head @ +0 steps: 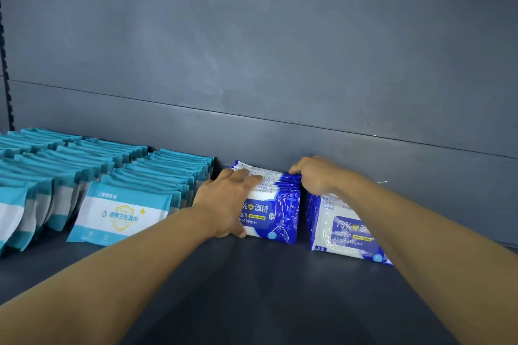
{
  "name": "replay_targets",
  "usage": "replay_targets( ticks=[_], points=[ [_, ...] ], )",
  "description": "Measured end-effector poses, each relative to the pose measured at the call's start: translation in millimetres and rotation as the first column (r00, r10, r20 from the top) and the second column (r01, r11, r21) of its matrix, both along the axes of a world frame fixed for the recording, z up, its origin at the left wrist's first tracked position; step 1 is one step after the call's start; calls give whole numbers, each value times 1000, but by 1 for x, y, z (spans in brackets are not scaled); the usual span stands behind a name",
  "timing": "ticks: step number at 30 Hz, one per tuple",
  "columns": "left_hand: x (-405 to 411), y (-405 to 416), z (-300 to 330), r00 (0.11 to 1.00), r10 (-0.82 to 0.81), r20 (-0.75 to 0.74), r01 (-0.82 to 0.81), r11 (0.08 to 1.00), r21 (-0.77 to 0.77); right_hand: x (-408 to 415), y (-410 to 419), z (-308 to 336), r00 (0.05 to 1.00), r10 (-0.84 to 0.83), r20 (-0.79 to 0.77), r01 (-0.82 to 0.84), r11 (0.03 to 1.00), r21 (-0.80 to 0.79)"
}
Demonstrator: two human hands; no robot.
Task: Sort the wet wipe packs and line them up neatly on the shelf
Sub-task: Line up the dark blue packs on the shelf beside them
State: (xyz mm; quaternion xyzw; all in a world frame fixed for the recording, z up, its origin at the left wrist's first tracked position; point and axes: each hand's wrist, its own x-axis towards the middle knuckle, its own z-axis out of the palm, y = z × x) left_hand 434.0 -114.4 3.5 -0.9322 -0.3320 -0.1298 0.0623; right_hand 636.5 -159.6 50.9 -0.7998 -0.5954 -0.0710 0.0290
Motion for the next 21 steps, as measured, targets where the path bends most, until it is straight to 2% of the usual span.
replay_targets(
  ticks=[6,9,17,21],
  points=[
    [-1,-2,2,1000,-14,-21,14,1000,8,10,1,4,996,-9,-89,26,982,188],
    [0,-3,2,1000,-18,-22,19,1000,11,7,3,2,995,40,-93,-25,987,158],
    [-1,-4,2,1000,-19,-12,19,1000,16,4,1,3,998,18,-62,-12,995,99],
    [0,-4,3,1000,-12,-21,12,1000,-1,0,2,5,994,19,-105,-7,992,122]
  ],
)
